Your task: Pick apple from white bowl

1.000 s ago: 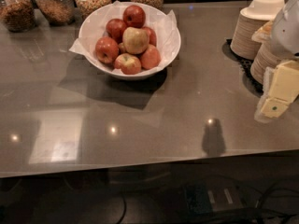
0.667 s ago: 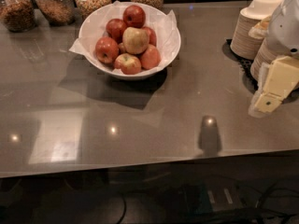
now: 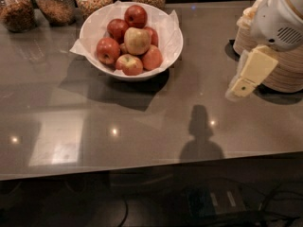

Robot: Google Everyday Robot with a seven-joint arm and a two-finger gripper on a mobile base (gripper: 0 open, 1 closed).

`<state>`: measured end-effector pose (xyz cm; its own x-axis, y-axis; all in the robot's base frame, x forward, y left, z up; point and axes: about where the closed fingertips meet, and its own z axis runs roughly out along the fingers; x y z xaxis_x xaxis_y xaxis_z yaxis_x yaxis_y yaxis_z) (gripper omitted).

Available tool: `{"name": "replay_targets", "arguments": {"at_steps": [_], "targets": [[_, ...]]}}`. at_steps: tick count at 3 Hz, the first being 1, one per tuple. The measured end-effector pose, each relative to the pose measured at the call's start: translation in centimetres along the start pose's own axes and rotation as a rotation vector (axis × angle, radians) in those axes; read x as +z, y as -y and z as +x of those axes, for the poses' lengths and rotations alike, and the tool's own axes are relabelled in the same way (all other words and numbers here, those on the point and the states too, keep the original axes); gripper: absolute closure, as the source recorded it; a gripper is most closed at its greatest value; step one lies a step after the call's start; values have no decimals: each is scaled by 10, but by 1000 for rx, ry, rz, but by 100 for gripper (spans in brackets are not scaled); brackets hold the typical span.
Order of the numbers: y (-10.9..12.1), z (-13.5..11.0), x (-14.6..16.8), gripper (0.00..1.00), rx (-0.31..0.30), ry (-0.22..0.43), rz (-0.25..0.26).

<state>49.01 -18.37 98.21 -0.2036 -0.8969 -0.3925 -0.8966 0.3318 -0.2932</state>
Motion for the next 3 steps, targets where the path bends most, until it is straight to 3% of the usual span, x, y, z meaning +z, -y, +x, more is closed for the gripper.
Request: {"name": "replay_targets", "arguments": {"at_steps": [2,3], "targets": [[36,-43,26,0,28,155,66],[57,-77,46,0,15,239,60]]}}
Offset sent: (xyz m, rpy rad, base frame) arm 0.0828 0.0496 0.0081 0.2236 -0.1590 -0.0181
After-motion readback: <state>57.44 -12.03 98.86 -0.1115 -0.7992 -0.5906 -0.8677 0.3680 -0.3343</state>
